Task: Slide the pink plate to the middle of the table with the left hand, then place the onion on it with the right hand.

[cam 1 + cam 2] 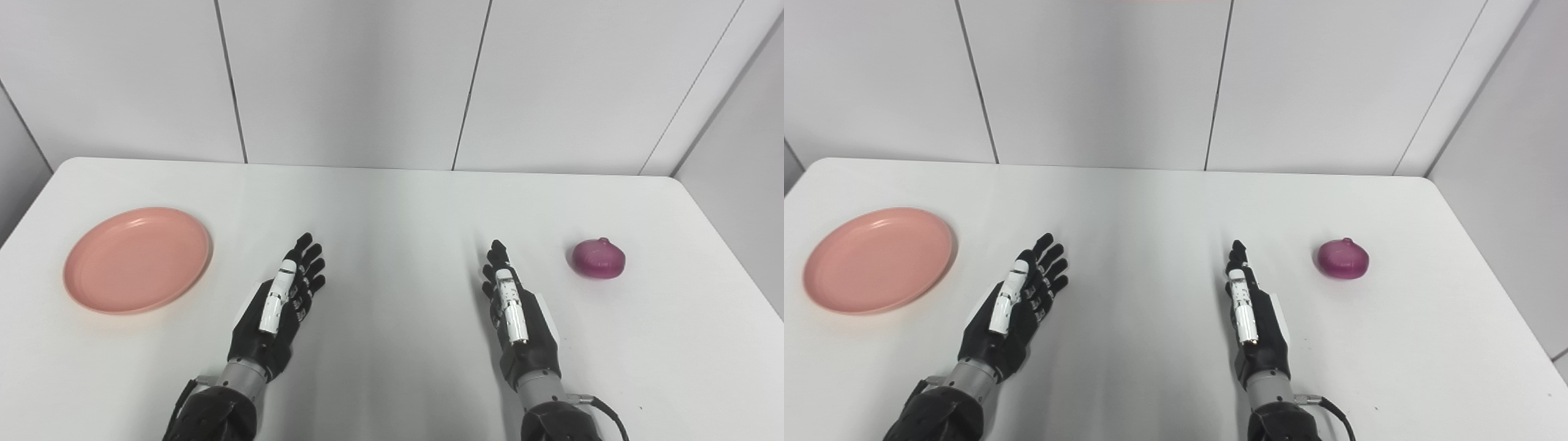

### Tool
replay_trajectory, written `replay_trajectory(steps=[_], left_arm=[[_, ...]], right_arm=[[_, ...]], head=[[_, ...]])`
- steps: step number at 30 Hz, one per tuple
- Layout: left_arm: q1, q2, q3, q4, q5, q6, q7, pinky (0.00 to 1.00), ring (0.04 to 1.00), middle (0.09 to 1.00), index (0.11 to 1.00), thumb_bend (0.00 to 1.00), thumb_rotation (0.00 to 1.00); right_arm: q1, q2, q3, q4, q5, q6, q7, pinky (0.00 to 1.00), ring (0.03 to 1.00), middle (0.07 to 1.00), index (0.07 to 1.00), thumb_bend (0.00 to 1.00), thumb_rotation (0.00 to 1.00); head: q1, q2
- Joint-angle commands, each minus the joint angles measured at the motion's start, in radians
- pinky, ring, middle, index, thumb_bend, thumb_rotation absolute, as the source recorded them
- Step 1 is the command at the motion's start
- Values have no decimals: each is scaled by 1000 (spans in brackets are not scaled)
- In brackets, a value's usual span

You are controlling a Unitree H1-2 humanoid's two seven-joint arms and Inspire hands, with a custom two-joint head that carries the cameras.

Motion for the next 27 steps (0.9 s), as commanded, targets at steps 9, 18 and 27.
replay_trajectory(steps=[9, 18, 27], left_arm=[[-20, -37, -23, 9, 29, -31, 6, 1000, 1000, 1000, 1000, 492, 1000], [-32, -108, -59, 50, 79, -43, 44, 1000, 997, 1000, 1000, 469, 1000], [-55, -169, -93, 132, 126, -92, 85, 1000, 1000, 1000, 1000, 445, 1000]], right_arm=[[-18, -30, -15, -24, 27, -28, 25, 1000, 1000, 1000, 1000, 263, 1000], [-16, -70, -61, -28, 97, -32, 51, 1000, 1000, 1000, 1000, 182, 1000], [-23, -102, -91, -13, 133, -33, 59, 1000, 1000, 1000, 1000, 160, 1000]], head=[[106, -30], [312, -82], [488, -166]])
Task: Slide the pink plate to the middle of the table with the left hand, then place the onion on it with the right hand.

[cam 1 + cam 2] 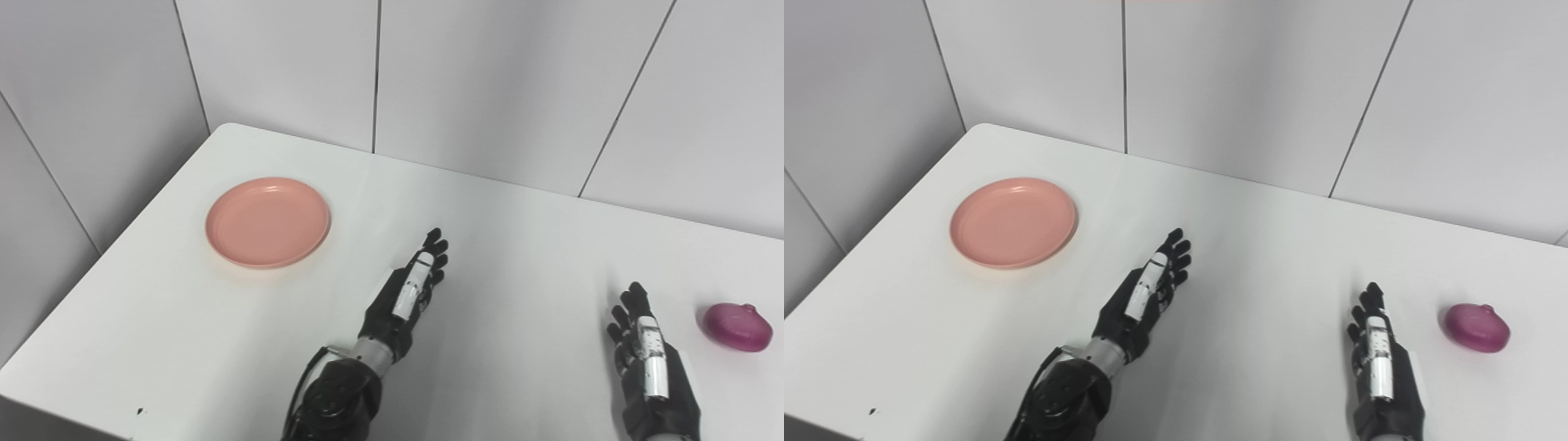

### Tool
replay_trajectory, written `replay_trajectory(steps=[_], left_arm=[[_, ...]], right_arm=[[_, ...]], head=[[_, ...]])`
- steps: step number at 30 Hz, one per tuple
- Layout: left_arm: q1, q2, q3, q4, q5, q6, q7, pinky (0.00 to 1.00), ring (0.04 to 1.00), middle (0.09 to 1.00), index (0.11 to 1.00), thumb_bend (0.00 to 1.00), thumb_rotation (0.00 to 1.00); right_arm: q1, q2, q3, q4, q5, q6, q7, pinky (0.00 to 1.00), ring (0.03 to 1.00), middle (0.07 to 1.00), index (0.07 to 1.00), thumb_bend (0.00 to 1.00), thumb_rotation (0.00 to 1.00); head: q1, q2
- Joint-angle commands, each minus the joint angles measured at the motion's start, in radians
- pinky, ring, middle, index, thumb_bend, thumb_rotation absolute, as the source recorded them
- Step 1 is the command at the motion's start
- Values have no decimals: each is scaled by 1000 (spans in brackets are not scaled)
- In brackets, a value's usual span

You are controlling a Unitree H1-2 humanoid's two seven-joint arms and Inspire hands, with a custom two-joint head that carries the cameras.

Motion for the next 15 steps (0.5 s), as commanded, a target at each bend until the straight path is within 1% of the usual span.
replay_trajectory(steps=[1, 2, 3, 4, 5, 6, 7, 8, 9, 10, 11, 12, 15], left_arm=[[-26, -41, -30, 25, 4, 3, -13, 1000, 1000, 1000, 1000, 438, 1000], [-28, -47, -31, 33, 4, -3, -11, 1000, 1000, 1000, 1000, 433, 1000], [-29, -50, -32, 39, 4, -7, -10, 1000, 1000, 1000, 1000, 429, 1000], [-32, -52, -34, 50, 6, -18, -9, 1000, 1000, 1000, 1000, 428, 1000], [-34, -53, -36, 58, 8, -27, -9, 1000, 1000, 1000, 1000, 427, 1000], [-38, -54, -39, 72, 12, -44, -6, 1000, 1000, 1000, 1000, 427, 1000], [-41, -54, -42, 82, 15, -57, -5, 1000, 1000, 1000, 1000, 423, 1000], [-44, -56, -44, 96, 18, -75, -2, 1000, 1000, 1000, 1000, 421, 1000], [-47, -56, -46, 106, 19, -87, 0, 1000, 1000, 1000, 1000, 421, 1000], [-48, -56, -48, 112, 19, -95, 2, 1000, 1000, 1000, 1000, 420, 1000], [-50, -55, -51, 120, 18, -107, 2, 1000, 1000, 1000, 1000, 420, 1000], [-51, -55, -52, 126, 16, -114, 3, 1000, 1000, 1000, 1000, 418, 1000], [-53, -55, -53, 144, 12, -138, 6, 1000, 1000, 1000, 1000, 416, 1000]], right_arm=[[-23, -1, -9, -14, 18, -29, 6, 1000, 1000, 1000, 1000, 163, 1000], [-25, -2, -11, -12, 20, -29, 7, 1000, 1000, 1000, 1000, 164, 1000], [-27, -3, -13, -10, 21, -30, 7, 1000, 1000, 1000, 1000, 164, 1000], [-30, -8, -14, 0, 23, -39, 13, 1000, 1000, 1000, 1000, 182, 1000], [-31, -12, -15, 7, 25, -45, 16, 1000, 1000, 1000, 1000, 186, 1000], [-34, -19, -21, 32, 33, -72, 25, 1000, 1000, 1000, 1000, 194, 1000], [-36, -24, -24, 50, 38, -92, 31, 1000, 1000, 1000, 1000, 229, 1000], [-36, -25, -27, 63, 34, -100, 27, 1000, 1000, 1000, 1000, 241, 1000], [-36, -25, -29, 71, 30, -105, 22, 1000, 1000, 1000, 1000, 252, 1000], [-36, -20, -33, 69, 34, -94, 16, 1000, 1000, 1000, 1000, 254, 1000], [-35, -18, -30, 67, 32, -99, 15, 1000, 1000, 1000, 1000, 248, 998], [-35, -17, -27, 64, 29, -102, 16, 1000, 1000, 1000, 1000, 218, 1000], [-35, -23, -20, 67, 19, -115, 21, 1000, 1000, 1000, 1000, 239, 1000]], head=[[3, -1], [22, -10], [26, -12], [47, -21], [47, -21], [66, -33], [66, -33], [76, -43], [76, -43], [80, -46], [85, -56], [85, -56], [76, -62]])
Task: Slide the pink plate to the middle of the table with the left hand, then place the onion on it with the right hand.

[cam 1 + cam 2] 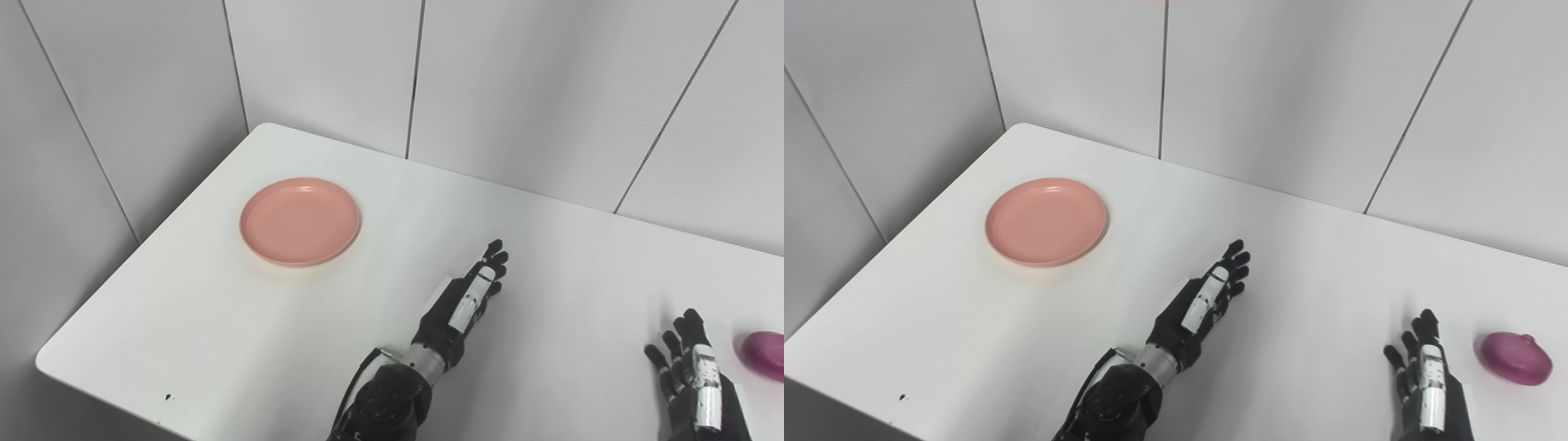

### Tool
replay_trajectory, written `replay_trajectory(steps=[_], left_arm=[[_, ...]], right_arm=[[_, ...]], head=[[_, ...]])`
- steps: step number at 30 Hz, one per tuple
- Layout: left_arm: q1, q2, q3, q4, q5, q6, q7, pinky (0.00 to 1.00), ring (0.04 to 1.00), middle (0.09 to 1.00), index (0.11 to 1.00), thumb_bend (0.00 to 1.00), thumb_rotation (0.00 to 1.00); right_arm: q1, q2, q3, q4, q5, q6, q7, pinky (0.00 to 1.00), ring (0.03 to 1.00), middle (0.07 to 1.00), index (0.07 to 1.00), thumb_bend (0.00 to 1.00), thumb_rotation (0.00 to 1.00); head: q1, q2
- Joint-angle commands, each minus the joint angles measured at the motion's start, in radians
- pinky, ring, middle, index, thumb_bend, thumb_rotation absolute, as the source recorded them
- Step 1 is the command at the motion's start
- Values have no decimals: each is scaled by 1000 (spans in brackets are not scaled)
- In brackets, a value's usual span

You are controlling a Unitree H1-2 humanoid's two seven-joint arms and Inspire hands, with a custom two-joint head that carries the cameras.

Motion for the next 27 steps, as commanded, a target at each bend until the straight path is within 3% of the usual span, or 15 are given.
replay_trajectory(steps=[1, 9, 27], left_arm=[[-14, -51, -4, 29, 1, -11, 1, 1000, 1000, 1000, 1000, 415, 1000], [-13, -48, -8, 37, 6, -25, 6, 988, 1000, 1000, 1000, 438, 1000], [-19, -41, 11, 5, -4, -8, 16, 1000, 1000, 1000, 1000, 436, 1000]], right_arm=[[-14, -2, 5, -10, -4, -49, 5, 1000, 999, 1000, 1000, 250, 999], [-11, 2, 5, -6, -1, -40, 4, 1000, 980, 1000, 977, 300, 961], [-17, 3, 12, 21, -21, -59, -2, 746, 903, 939, 898, 460, 842]], head=[[-1, 1], [-8, -7], [-13, -34]])
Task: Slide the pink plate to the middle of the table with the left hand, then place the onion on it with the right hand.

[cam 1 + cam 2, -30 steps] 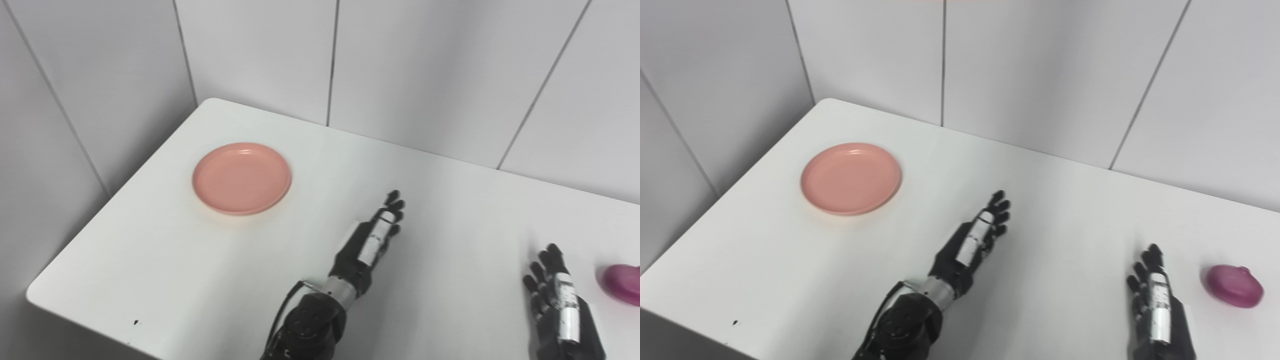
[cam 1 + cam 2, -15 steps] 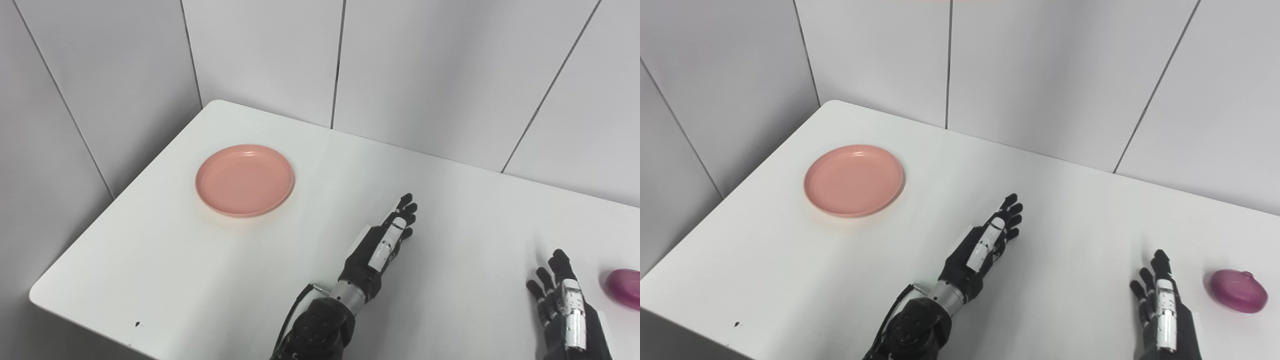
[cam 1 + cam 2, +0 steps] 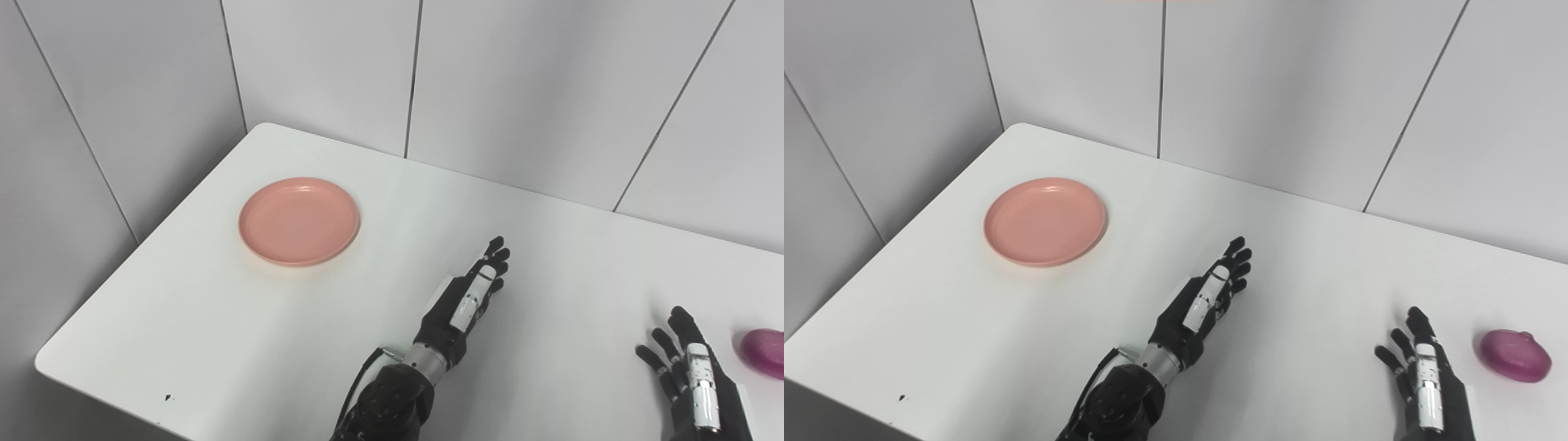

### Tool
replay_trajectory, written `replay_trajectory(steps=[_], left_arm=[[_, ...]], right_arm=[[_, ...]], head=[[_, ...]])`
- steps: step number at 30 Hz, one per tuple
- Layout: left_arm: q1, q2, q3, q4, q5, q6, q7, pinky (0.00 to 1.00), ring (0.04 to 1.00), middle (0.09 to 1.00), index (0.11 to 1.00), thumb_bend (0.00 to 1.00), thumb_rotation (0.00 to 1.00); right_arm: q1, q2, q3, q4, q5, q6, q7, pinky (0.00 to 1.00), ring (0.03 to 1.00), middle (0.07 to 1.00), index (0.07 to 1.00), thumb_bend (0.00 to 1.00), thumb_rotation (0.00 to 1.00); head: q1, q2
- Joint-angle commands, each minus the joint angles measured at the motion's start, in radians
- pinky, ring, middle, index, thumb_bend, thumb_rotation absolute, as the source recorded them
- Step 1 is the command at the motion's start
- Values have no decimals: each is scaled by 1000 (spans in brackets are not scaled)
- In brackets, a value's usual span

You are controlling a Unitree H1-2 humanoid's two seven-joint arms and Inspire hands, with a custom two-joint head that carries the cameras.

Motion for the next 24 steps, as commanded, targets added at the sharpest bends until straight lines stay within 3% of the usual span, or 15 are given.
replay_trajectory(steps=[1, 3, 8, 17, 22, 24], left_arm=[[-17, -39, 8, -16, 2, 25, 11, 1000, 1000, 1000, 1000, 437, 1000], [-21, -37, 10, -28, 5, 33, 14, 1000, 1000, 1000, 1000, 442, 1000], [-35, -27, 9, -54, 24, 40, 14, 1000, 1000, 1000, 1000, 471, 1000], [-54, -12, 30, -104, 21, 49, 4, 1000, 1000, 1000, 1000, 487, 1000], [-72, -1, 57, -159, 9, 75, -1, 1000, 1000, 1000, 1000, 478, 1000], [-81, 5, 68, -180, 11, 79, 2, 1000, 1000, 1000, 1000, 466, 1000]], right_arm=[[-16, 4, 10, -2, 1, -38, 7, 747, 903, 940, 898, 462, 841], [-16, 6, 7, 1, 5, -41, 8, 714, 899, 938, 892, 476, 831], [-18, 4, 3, 6, 8, -39, 8, 830, 936, 962, 920, 451, 881], [-21, 9, 5, 21, 9, -46, 6, 899, 957, 979, 942, 431, 913], [-23, 12, 4, 32, 2, -51, -3, 886, 945, 970, 934, 415, 913], [-24, 11, 6, 35, 0, -53, -4, 937, 948, 971, 938, 395, 938]], head=[[-3, 0], [-5, 1], [-7, 3], [-9, -13], [-4, -24], [-6, -30]])
